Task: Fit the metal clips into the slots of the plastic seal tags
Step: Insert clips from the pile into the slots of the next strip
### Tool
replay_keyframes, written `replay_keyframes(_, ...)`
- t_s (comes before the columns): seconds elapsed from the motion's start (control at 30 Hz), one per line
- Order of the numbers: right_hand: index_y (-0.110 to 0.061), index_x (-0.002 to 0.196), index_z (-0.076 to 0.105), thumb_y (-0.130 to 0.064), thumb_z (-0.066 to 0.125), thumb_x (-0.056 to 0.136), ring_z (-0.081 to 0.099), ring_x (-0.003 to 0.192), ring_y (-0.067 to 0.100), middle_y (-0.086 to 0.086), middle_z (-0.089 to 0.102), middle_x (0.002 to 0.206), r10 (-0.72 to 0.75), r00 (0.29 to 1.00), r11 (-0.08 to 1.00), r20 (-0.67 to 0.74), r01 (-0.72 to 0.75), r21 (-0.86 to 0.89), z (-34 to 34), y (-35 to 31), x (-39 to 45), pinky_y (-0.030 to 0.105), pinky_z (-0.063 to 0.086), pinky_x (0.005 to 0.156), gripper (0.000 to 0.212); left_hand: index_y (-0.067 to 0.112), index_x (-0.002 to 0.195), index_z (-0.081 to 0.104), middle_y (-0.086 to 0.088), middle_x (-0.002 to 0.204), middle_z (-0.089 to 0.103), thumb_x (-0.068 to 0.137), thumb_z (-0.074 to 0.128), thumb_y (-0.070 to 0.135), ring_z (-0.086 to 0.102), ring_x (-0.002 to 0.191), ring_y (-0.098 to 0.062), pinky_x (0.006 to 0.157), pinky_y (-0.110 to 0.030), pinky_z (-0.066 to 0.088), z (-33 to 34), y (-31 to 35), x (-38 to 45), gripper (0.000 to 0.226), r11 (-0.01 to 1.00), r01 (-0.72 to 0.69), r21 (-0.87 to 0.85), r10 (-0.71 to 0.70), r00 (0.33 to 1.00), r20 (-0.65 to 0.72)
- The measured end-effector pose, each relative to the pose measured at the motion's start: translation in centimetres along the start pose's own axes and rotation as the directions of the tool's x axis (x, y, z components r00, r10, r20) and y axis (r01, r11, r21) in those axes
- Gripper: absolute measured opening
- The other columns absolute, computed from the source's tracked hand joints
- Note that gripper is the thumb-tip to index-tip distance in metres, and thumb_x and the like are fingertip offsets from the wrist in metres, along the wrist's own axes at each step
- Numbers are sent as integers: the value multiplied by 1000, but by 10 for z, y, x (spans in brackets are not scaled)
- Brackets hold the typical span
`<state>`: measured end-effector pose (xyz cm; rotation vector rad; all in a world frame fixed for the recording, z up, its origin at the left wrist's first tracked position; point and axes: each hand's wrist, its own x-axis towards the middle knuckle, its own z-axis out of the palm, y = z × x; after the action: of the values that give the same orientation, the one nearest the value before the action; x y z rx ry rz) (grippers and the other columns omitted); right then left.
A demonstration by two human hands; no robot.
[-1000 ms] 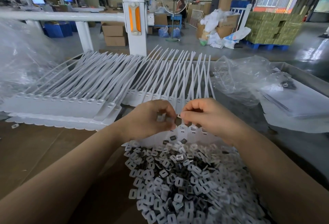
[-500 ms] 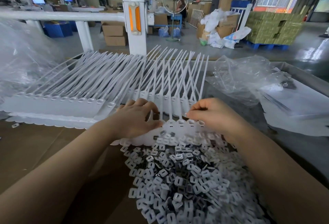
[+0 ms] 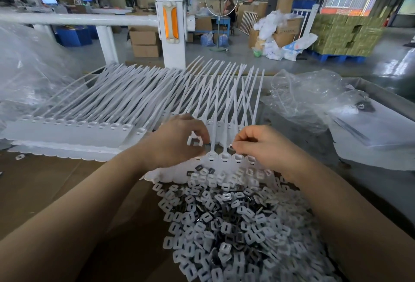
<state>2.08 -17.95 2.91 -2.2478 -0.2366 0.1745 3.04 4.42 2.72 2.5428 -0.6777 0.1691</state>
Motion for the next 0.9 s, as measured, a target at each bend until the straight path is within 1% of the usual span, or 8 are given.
replay_keyframes(0.13, -24, 84, 67, -28, 65, 93, 57, 65, 10, -6, 71, 79, -32, 999, 998, 3, 32, -58, 2, -1, -1, 26, 49, 60, 10, 31, 85, 67, 19, 73, 63, 85, 73, 19, 56, 64, 3, 57, -11, 42, 8, 15, -3, 13, 984, 35, -172, -9, 989, 150)
replay_keyframes(0.3, -27, 83, 67, -30, 64, 93, 59, 63, 13, -11, 73, 79, -64, 997, 995, 32, 66, -81, 3, -4, -4, 25, 48, 60, 11, 28, 86, 71, 18, 80, 70, 86, 74, 19, 63, 69, 5, 65, -8, 47, 4, 24, -5, 9, 975, 66, -211, 19, 926, 377)
replay_keyframes(0.4, -29, 82, 67, -29, 65, 93, 65, 69, 7, -16, 72, 76, -67, 997, 996, 46, 70, -62, 2, -6, -5, 21, 47, 62, 11, 28, 87, 71, 8, 83, 74, 87, 73, 19, 68, 70, -4, 69, -15, 54, 1, 29, -5, 9, 961, 107, -256, 27, 881, 473)
replay_keyframes(0.5, -27, 83, 68, -28, 64, 94, 57, 56, -8, -13, 72, 76, -62, 997, 998, 48, 64, -28, 1, -5, -5, 16, 39, 56, 11, 22, 90, 71, 2, 82, 74, 88, 71, 17, 68, 67, -7, 65, -15, 54, 2, 26, -3, 5, 936, 178, -305, -60, 931, 359)
replay_keyframes(0.57, -27, 84, 68, -28, 63, 95, 52, 49, -8, -8, 71, 79, -57, 998, 998, 26, 58, -23, 1, -4, -4, 11, 39, 48, 12, 26, 88, 71, 6, 83, 73, 88, 72, 20, 67, 72, -5, 66, -16, 54, 4, 20, -2, 7, 952, 162, -259, -112, 973, 200)
replay_keyframes(0.63, -27, 85, 67, -29, 62, 96, 56, 57, -4, -7, 70, 82, -59, 998, 997, -2, 59, -53, 3, -3, -4, 12, 42, 51, 12, 27, 88, 72, 10, 82, 73, 87, 73, 20, 67, 75, -2, 72, -18, 55, 7, 13, -1, 7, 957, 170, -235, -151, 984, 99)
replay_keyframes(0.73, -26, 87, 67, -29, 62, 96, 67, 79, 14, -3, 69, 87, -63, 997, 994, -32, 60, -89, 7, 0, -2, 21, 49, 64, 11, 26, 86, 71, 13, 80, 73, 86, 75, 19, 67, 76, 0, 71, -13, 52, 10, 6, -1, 8, 946, 202, -254, -185, 979, 91)
replay_keyframes(0.9, -28, 83, 68, -31, 64, 94, 67, 78, 14, -5, 70, 84, -61, 997, 992, -56, 54, -118, 13, 2, 1, 19, 49, 61, 12, 25, 84, 73, 14, 80, 72, 82, 77, 16, 64, 72, 3, 66, -7, 48, 11, 4, -2, 10, 940, 205, -274, -177, 976, 126)
